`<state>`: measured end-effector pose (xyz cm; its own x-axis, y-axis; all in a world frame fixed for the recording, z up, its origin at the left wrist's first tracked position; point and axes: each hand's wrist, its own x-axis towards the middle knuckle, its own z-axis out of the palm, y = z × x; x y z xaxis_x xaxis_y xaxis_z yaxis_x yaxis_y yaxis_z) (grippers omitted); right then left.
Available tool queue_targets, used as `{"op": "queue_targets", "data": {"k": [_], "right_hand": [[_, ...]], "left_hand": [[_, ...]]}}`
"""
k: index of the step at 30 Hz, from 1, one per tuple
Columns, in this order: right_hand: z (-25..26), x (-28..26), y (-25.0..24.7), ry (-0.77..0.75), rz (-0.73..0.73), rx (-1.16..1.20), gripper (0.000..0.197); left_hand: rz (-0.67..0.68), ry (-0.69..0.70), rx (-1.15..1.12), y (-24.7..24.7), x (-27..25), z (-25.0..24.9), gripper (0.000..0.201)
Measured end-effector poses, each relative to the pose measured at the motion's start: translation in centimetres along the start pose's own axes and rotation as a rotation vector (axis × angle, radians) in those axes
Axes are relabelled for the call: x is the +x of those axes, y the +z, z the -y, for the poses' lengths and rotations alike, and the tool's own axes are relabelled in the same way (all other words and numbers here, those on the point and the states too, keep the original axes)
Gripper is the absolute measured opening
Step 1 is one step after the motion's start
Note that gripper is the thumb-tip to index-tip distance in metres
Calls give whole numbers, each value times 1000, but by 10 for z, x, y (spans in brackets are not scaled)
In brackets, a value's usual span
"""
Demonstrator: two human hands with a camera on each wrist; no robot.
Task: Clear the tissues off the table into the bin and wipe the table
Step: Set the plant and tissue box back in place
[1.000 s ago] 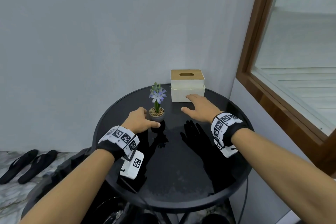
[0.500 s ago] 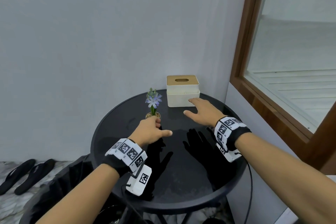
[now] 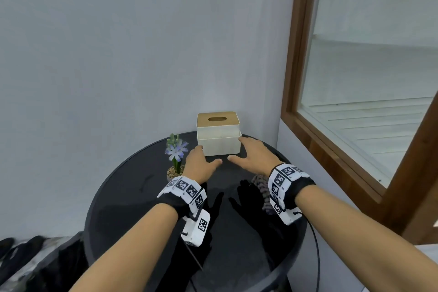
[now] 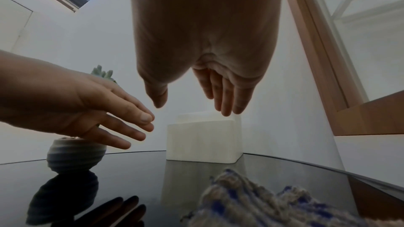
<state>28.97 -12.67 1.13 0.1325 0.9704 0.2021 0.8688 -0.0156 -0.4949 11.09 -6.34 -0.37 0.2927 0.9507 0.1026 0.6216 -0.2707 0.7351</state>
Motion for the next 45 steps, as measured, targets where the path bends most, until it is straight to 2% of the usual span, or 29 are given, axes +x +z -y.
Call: {"op": "queue_targets", "data": {"k": [4,8,12,19,22,25,32,45], "right_hand": [[-9,15,-5,11,-24,45,59],[-15,37,-9,43,-25,43,53],[-24,62,-7,85,-9,51,51],[-38,92,8,149,74,113,49],[-39,94,8,145,73,162,41],[-42,94,5,148,66,147,35],[-39,81,-9,178,136,30,37],[-23,5,-17,165,108,3,33]], "left_hand": [[-44,-51,18,26,56,26,71],[-94,-85,27,23,62,6,72],[-103,-145,22,28,85,8,70],[-116,-99,27,33,109,17,72],[-133,-91,27,34,113,19,66],[-142,-94,37,34,113,20,60],[-116,-106,18,33,96,16,61],[-40,-6,92,20,24,16,58]]}}
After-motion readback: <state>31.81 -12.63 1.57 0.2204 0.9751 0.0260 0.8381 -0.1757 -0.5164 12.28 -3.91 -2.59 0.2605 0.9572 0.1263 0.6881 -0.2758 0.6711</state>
